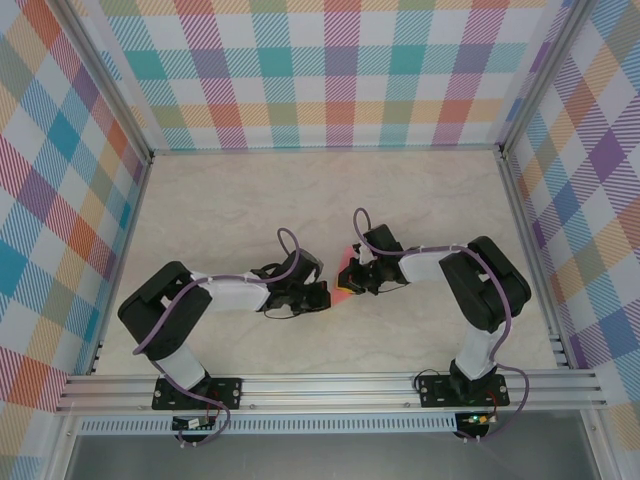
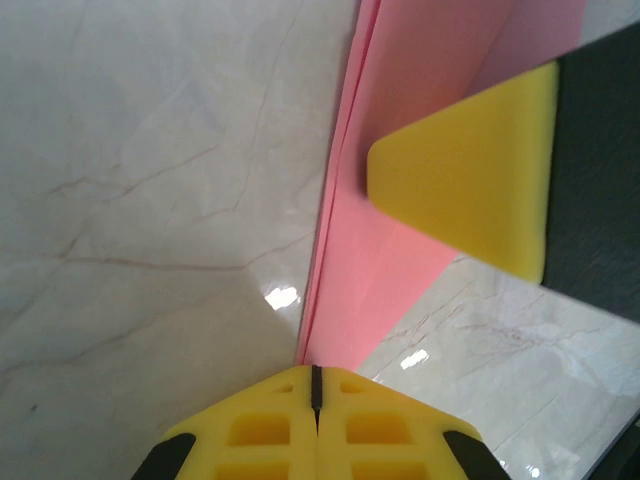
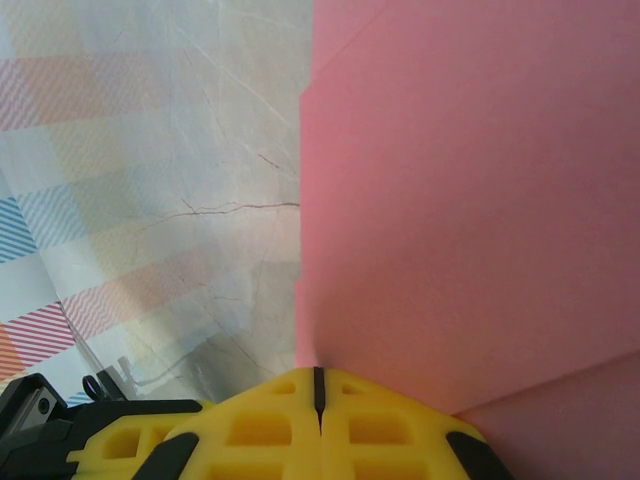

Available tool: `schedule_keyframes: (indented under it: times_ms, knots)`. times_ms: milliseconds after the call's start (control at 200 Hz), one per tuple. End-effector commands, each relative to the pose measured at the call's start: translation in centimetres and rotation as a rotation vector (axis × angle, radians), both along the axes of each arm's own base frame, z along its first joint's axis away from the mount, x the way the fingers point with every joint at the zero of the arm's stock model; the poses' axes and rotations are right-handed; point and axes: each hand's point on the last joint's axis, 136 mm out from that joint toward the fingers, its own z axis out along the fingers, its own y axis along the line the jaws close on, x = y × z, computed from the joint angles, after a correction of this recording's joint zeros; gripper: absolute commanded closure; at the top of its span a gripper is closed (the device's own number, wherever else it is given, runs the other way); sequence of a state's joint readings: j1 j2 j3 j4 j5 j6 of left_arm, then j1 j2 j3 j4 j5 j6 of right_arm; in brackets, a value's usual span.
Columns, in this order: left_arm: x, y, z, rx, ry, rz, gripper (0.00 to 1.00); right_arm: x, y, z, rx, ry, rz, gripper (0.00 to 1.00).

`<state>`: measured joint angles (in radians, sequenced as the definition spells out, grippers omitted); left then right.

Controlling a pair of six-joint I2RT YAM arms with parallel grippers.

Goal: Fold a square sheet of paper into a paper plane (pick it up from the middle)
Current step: Fourth fold the wing at the center of the table, then turn over a square sheet of paper at the center of the table.

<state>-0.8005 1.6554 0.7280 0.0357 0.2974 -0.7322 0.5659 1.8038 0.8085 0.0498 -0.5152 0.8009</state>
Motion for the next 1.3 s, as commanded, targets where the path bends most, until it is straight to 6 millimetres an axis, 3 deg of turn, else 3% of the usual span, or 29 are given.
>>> schedule_keyframes:
  times_ms: [0,240,330,535,655,795,955,1115,1295]
  knots:
    - [-3.7,3.0,-2.2,0.116,0.124,-0.045,1.0,-0.8,-2.0,-3.6,-0.144,0.063,-0.038,0.96]
    - [-3.6,3.1,-1.7,0.129,0.11,-0.067,1.0,-0.9,-2.2,-3.7,-0.159,0.066,-0.033,0.96]
    - [-2.9,2.9,-1.0,0.132,0.083,-0.058,1.0,-0.6,-1.7,-2.8,-0.134,0.048,-0.027,0.95]
    - [0.9,3.4,2.1,0.123,-0.039,0.067,1.0,2.1,0.1,3.7,-0.022,-0.105,-0.03,0.85]
    - [3.2,5.1,3.6,0.153,-0.112,0.171,0.87,3.0,-0.6,6.7,-0.026,-0.189,-0.091,0.73]
    - [5.7,7.8,5.4,0.2,-0.202,0.305,0.62,3.2,-3.9,6.5,-0.147,-0.209,-0.218,0.58]
    - [7.2,9.7,6.1,0.216,-0.242,0.386,0.44,3.1,-6.7,5.5,-0.214,-0.173,-0.329,0.44]
    - [7.7,10.3,5.5,0.221,-0.229,0.391,0.31,3.5,-6.2,4.5,-0.193,-0.132,-0.336,0.41]
    - [7.8,10.4,4.3,0.194,-0.185,0.384,0.24,4.5,-4.7,3.8,-0.152,-0.121,-0.31,0.43]
